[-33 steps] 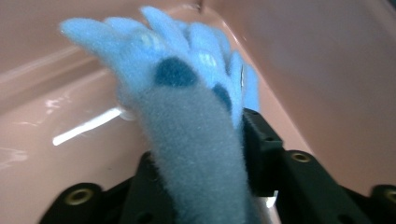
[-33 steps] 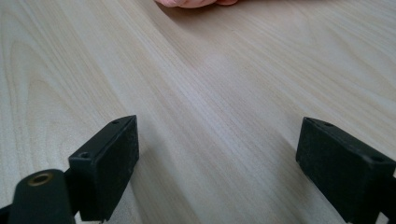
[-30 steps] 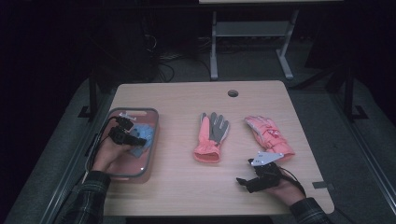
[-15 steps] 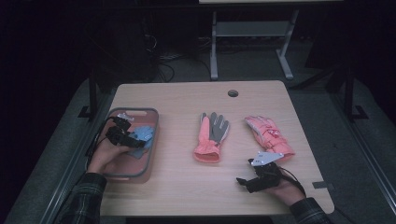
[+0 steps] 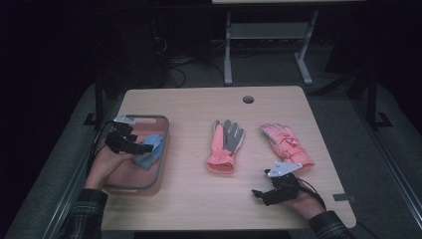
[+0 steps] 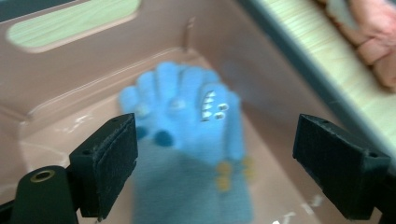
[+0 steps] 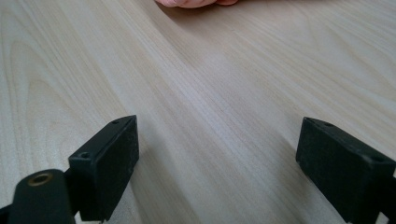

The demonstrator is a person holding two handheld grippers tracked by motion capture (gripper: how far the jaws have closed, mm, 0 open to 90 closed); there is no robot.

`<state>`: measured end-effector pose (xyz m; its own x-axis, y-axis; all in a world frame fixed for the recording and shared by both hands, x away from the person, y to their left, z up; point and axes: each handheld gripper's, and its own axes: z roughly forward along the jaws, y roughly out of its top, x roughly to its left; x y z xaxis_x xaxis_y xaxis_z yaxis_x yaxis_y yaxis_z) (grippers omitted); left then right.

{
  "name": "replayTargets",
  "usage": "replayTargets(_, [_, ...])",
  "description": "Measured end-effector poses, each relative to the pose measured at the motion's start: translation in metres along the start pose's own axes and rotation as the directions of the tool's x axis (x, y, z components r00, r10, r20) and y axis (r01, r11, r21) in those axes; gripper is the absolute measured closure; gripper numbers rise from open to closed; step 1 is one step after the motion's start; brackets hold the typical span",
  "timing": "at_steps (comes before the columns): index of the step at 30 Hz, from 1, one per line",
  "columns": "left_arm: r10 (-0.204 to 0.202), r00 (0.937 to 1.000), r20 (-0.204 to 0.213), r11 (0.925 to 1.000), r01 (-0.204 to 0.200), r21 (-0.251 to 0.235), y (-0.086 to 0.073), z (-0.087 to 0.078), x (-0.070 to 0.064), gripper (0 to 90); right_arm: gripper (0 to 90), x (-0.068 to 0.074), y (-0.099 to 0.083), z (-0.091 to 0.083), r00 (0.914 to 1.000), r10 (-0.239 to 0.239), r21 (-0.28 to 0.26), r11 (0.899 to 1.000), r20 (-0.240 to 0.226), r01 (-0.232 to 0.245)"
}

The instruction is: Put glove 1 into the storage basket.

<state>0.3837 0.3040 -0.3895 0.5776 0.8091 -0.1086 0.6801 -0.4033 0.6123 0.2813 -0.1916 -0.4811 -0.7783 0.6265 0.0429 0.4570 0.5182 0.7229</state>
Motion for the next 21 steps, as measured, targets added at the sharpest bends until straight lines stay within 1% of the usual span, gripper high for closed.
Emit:
replayTargets(2, [-0.002,0.9997,0.024,1.0000,0.002,0.001,0.002,-0.002,-0.008,13.6,12.5,0.000,0.000,0.000,1.0000,0.000,0.000,1.000,0.000,0.000])
replayTargets(3, [0.002,0.9994,0.035,1.0000,-0.002,-0.010,0.004,-0.003,-0.015,13.7,12.5,0.000,0.000,0.000,1.0000,0.003,-0.001,1.000,0.000,-0.003])
replayTargets(6, [0.013,0.9983,0.057,0.9997,-0.012,-0.024,0.007,-0.006,-0.029,13.8,12.5,0.000,0.000,0.000,1.0000,-0.001,0.000,1.000,0.000,0.001])
replayTargets(8, [0.026,0.9962,0.083,0.9994,-0.024,-0.025,0.009,-0.008,-0.038,13.8,12.5,0.000,0.000,0.000,1.0000,0.000,0.000,1.000,0.000,0.000])
replayTargets(10, [0.041,0.9927,0.113,0.9986,-0.037,-0.038,0.011,-0.009,-0.047,13.8,12.5,0.000,0.000,0.000,1.0000,-0.001,-0.001,1.000,0.000,0.001])
replayTargets(11, [0.041,0.9927,0.113,0.9986,-0.037,-0.038,0.011,-0.009,-0.047,13.8,12.5,0.000,0.000,0.000,1.0000,-0.001,-0.001,1.000,0.000,0.001])
replayTargets(15, [0.071,0.9885,0.133,0.9966,-0.065,-0.051,0.014,-0.010,-0.069,13.8,12.5,0.000,0.000,0.000,1.0000,0.002,-0.002,1.000,0.000,-0.002])
replayTargets(16, [0.087,0.9859,0.143,0.9953,-0.080,-0.053,0.014,-0.009,-0.080,14.2,12.5,0.000,0.000,0.000,1.0000,-0.001,-0.001,1.000,0.000,0.001])
replayTargets(17, [0.087,0.9859,0.143,0.9953,-0.080,-0.053,0.014,-0.009,-0.080,14.2,12.5,0.000,0.000,0.000,1.0000,-0.001,-0.001,1.000,0.000,0.001])
replayTargets(18, [0.092,0.9848,0.147,0.9950,-0.085,-0.053,0.014,-0.007,-0.087,14.2,12.5,0.000,0.000,0.000,1.0000,-0.001,0.000,1.000,0.000,0.001])
replayTargets(19, [0.109,0.9822,0.153,0.9933,-0.101,-0.056,0.013,-0.006,-0.097,14.3,12.5,0.000,0.000,0.000,1.0000,-0.001,-0.001,1.000,0.000,0.001])
replayTargets(20, [0.109,0.9822,0.153,0.9933,-0.101,-0.056,0.013,-0.006,-0.097,14.3,12.5,0.000,0.000,0.000,1.0000,-0.001,-0.001,1.000,0.000,0.001])
replayTargets(21, [0.114,0.9813,0.155,0.9926,-0.106,-0.061,0.013,-0.004,-0.102,14.3,12.5,0.000,0.000,0.000,1.0000,-0.001,-0.001,1.000,0.000,0.001])
